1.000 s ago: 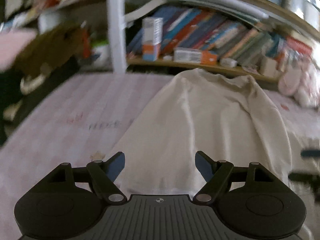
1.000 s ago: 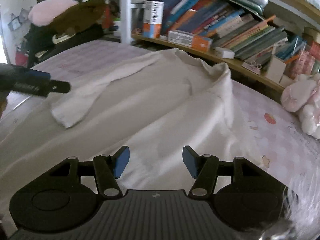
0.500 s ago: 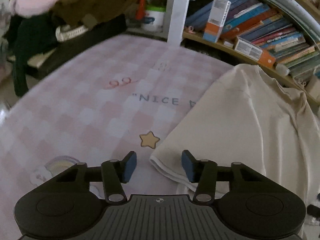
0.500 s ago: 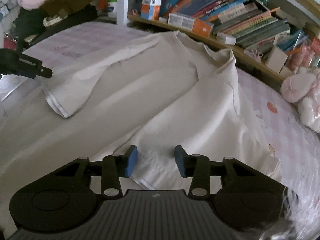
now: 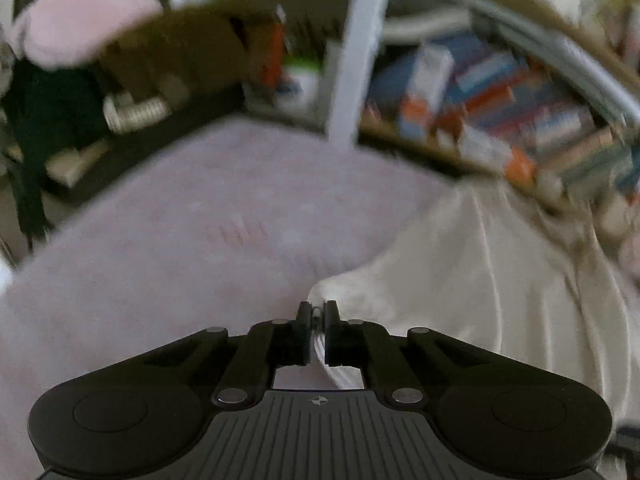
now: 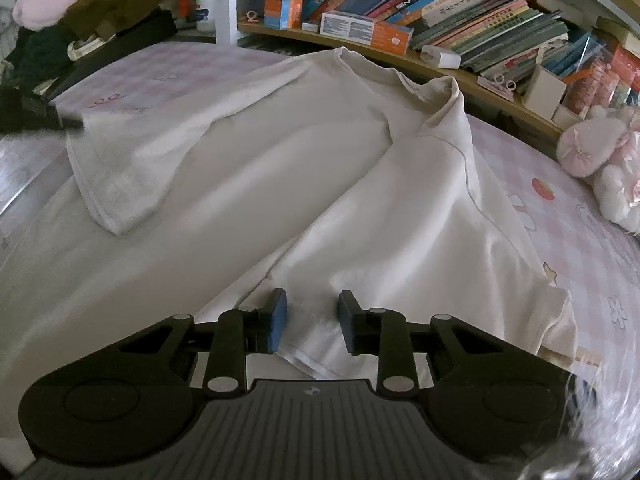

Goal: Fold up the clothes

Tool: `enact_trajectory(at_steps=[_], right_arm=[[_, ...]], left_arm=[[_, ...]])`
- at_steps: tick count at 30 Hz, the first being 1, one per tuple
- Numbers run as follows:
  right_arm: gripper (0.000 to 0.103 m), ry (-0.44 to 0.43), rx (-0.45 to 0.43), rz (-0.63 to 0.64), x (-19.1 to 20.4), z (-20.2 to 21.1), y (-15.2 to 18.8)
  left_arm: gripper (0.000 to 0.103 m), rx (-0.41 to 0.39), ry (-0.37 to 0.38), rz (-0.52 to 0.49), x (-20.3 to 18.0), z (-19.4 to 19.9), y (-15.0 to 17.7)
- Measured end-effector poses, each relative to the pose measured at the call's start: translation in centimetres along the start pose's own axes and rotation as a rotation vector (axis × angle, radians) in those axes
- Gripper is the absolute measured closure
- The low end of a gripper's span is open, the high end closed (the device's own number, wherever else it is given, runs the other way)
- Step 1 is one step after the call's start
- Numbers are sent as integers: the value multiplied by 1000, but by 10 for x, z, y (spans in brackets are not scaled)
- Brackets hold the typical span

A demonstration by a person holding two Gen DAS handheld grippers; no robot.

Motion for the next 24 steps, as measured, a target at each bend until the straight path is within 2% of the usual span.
enact_trajectory(at_steps=[2, 6, 11, 16, 21, 24], right_arm=[[76, 7, 0, -4, 1, 0, 0], [76, 17, 16, -28, 1, -1, -2], [73, 40, 27, -31, 3, 1, -6], [66, 51, 24, -23, 7, 7, -11], [63, 7, 19, 26, 17, 11, -17], [63, -11, 20, 92, 31, 8, -19]], left_arm=[[99, -51, -40, -12, 17, -5, -32], [99, -102, -131, -68, 44, -29, -82], [99, -88, -206, -100, 61, -70, -117], [99, -88, -220, -84, 65, -96, -132], [99, -122, -218, -52, 67, -101, -147], [98, -114, -184, -87, 60, -83, -124]])
Point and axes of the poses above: each gripper's, at about its wrist camera, not at the fingertips, and z roughly against the way its jaws point, x to its left, y to its underside, the point moved 4 cm from there along -z, roughly the way its jaws point, and after that the axes turned 7 degrees about x, right-handed, at the moved point
